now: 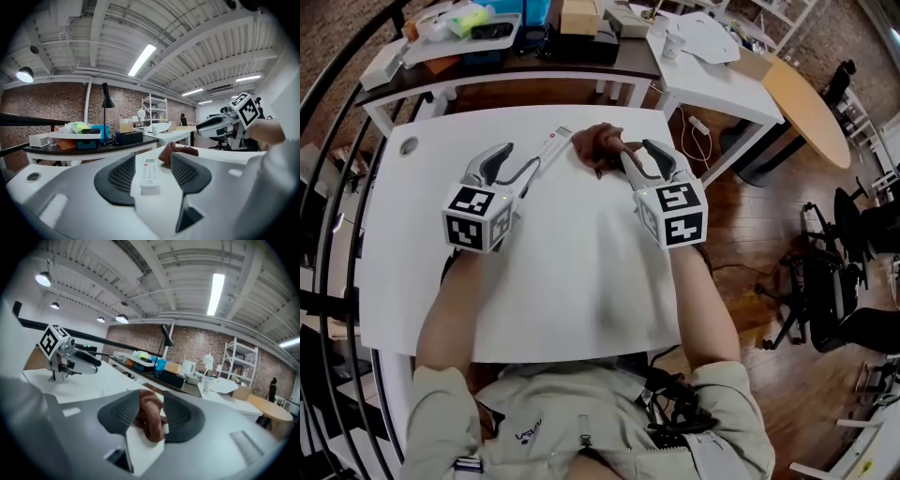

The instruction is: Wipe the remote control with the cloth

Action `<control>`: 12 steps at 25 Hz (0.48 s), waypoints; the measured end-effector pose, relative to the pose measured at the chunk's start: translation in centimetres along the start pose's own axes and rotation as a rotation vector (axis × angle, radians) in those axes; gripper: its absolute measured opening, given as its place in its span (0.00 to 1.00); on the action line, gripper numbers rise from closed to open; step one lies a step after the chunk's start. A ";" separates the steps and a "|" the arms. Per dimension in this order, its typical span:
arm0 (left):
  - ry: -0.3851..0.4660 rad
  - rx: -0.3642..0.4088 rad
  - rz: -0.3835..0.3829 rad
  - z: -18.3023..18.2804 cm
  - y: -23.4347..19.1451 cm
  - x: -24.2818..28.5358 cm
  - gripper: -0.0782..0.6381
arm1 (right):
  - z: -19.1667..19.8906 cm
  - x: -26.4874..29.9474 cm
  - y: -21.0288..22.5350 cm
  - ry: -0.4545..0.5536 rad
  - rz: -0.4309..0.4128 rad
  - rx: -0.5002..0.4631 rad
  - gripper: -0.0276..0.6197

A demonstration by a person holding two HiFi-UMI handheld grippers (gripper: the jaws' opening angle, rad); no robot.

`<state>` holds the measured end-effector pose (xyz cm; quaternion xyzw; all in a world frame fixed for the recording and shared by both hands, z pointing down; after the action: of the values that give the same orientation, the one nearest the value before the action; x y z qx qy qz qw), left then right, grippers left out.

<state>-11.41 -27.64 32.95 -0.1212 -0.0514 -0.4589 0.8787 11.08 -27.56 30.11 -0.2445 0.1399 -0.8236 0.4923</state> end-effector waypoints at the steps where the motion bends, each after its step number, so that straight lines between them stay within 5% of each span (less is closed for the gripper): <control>1: 0.027 -0.004 0.005 -0.4 0.5 -0.9 0.45 | -0.8 -1.1 0.0 0.043 0.023 0.012 0.26; 7: 0.183 -0.015 0.006 -1.8 3.8 -6.7 0.45 | -4.4 -7.7 -1.2 0.253 0.115 0.039 0.07; 12: 0.304 -0.027 0.006 -1.6 6.8 -11.2 0.38 | -5.0 -11.6 -3.9 0.321 0.104 0.047 0.05</control>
<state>-12.33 -15.41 28.03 -0.0620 0.0888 -0.4702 0.8759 10.11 -15.59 24.70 -0.0908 0.2097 -0.8286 0.5111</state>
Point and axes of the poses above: the fingertips, and each gripper's own axes: x forward along the fingers, y to its right, z out of its underside, the point moved 4 cm from there along -x, backward along the fingers, and after that the axes turned 12 degrees about -x, right-handed, at the moved point
